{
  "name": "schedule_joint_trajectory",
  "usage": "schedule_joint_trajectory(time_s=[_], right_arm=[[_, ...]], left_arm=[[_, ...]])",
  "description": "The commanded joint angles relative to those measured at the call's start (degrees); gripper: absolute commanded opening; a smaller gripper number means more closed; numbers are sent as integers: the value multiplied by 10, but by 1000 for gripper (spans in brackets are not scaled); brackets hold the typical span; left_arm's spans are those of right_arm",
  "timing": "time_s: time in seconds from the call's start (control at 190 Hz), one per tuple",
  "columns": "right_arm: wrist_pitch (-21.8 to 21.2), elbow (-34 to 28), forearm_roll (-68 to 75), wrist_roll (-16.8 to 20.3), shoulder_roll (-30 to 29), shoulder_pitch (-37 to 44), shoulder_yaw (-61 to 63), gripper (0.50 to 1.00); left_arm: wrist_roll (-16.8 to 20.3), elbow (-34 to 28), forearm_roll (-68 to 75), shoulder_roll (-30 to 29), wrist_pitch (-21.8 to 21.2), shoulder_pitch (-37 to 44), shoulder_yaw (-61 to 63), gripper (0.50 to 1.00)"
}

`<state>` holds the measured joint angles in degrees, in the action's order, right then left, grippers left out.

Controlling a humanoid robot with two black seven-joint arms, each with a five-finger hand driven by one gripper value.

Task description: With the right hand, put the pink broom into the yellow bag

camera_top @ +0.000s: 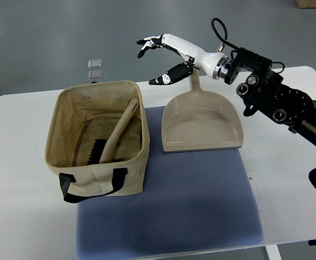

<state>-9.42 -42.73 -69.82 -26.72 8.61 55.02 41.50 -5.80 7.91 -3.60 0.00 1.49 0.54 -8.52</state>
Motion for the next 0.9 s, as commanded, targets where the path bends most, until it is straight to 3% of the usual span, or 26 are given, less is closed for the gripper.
schedule_joint_trajectory(time_s=[0.0,0.342,0.548,0.895], right_arm=[[1,8,79,-1,0,-53,68,897],[-2,78,360,7,-7,-127,139,928],[0,81,500,3,-10,-139,140,930],[1,98,547,0,-13,-141,140,930]], left_arm=[[0,0,0,0,0,0,0,1000],[0,0,0,0,0,0,0,1000],[0,0,0,0,0,0,0,1000],[0,0,0,0,0,0,0,1000]])
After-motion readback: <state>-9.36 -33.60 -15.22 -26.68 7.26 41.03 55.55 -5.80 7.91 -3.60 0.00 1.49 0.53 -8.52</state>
